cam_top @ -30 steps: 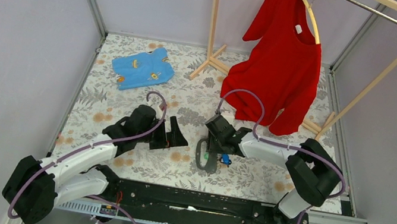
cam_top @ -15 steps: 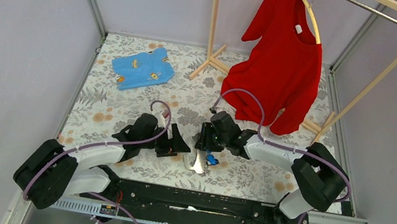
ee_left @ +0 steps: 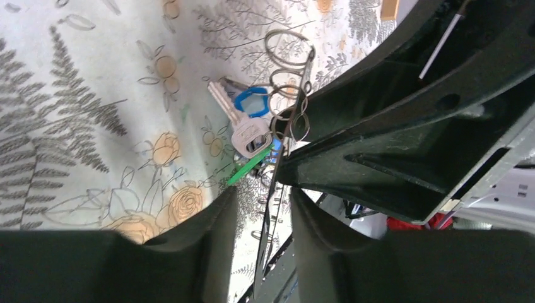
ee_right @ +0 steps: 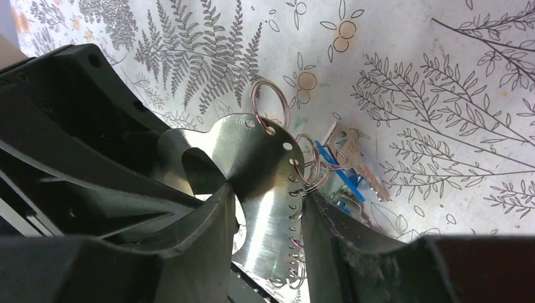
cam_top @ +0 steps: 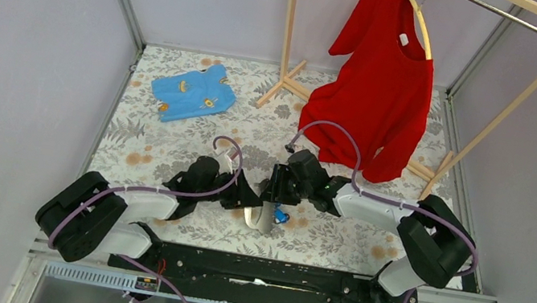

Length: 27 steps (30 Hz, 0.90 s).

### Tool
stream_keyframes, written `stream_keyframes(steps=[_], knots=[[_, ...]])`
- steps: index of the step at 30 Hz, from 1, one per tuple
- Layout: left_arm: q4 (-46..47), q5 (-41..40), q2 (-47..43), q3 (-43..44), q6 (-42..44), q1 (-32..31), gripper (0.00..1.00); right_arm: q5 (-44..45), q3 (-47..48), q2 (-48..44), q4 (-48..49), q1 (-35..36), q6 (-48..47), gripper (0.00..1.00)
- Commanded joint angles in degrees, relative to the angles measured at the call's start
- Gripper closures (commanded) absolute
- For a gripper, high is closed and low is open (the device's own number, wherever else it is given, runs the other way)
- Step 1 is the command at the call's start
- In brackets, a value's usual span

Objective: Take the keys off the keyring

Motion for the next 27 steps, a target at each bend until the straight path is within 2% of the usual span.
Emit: stream_keyframes(steps=[1,2,4,8,10,13,21,24,27], knots=[[8.0,0.6,-0.8,0.0,-1.6,-0.6,0.69,-1.8,-0.5,-3.9,3.4,-0.8,2.3,0.59],[7.5,0.7,-1.2,0.2,-1.5,-0.6,0.77,-1.5,-0.6,-4.5,3.2,-0.9,2.3,0.56],[4.9,1.9,-1.9,1.4,-1.0,-0.5,1.00,-0.6,-1.0,-6.4,2.6,-1.0,2.0,0.45],[-2.8,6.0,-4.2,5.6,2.7,0.1,1.00,2.3,-1.8,-11.8,0.1,-1.0,-0.6,0.15],[-9.8,9.2,-5.8,8.8,5.2,1.5,1.00,3.7,-2.2,-16.0,-1.8,-1.0,-3.2,0.08],[-17.0,17.0,-8.1,12.9,7.6,4.7,1.00,5.1,-3.9,-23.9,-3.2,-0.9,-7.7,0.02],[-38.1,34.6,-10.8,26.9,12.9,9.2,1.00,3.4,-12.3,-48.7,0.5,-1.0,-18.3,0.03],[-41.7,38.2,-11.6,31.0,12.0,9.2,1.00,-0.3,-14.3,-55.4,3.5,-1.0,-21.4,0.09],[-40.8,40.4,-12.4,33.1,7.1,9.2,1.00,-4.4,-17.2,-60.2,9.5,-1.0,-22.2,0.16]])
